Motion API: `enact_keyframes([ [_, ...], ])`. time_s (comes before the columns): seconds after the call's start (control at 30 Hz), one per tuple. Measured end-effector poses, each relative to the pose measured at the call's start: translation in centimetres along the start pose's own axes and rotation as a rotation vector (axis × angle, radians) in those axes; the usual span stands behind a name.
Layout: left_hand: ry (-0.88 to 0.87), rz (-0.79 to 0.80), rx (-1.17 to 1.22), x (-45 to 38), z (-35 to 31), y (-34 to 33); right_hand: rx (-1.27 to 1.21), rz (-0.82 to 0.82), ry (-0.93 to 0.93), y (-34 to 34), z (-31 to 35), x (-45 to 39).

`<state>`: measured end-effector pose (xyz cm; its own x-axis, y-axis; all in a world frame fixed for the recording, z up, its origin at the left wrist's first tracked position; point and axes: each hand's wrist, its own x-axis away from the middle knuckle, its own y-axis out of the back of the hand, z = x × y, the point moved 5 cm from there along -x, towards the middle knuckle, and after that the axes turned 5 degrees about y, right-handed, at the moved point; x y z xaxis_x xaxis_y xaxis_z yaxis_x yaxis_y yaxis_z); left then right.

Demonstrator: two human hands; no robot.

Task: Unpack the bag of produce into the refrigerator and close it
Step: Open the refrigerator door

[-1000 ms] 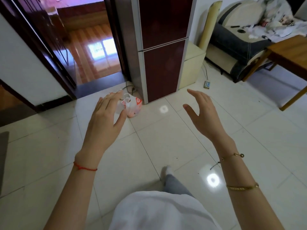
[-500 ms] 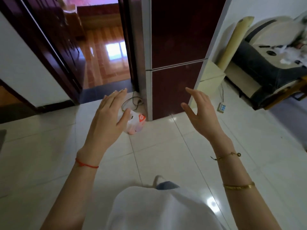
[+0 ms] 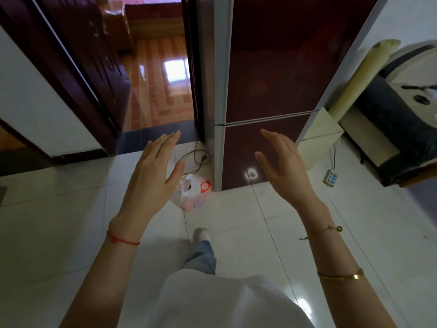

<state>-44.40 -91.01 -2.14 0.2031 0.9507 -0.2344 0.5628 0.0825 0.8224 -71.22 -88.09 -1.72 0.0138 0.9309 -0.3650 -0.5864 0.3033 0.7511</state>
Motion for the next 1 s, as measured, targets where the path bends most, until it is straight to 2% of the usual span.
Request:
enact_keyframes([
  [0.53,-0.151,0.023,0.041,-19.0,3.2,-2.1,0.011,-0.094,-0.032,-5.1,-3.2,-15.7],
  [0.77,-0.138,0.062,0.095,-23.0,2.8,-4.9,0.041,-0.087,0.003,-5.6,-3.8,-19.8],
  [1.0,-0.092,0.075,0.177,-27.0,2.0,-7.1,0.082,-0.098,0.135,-4.5,-3.6,-23.9],
])
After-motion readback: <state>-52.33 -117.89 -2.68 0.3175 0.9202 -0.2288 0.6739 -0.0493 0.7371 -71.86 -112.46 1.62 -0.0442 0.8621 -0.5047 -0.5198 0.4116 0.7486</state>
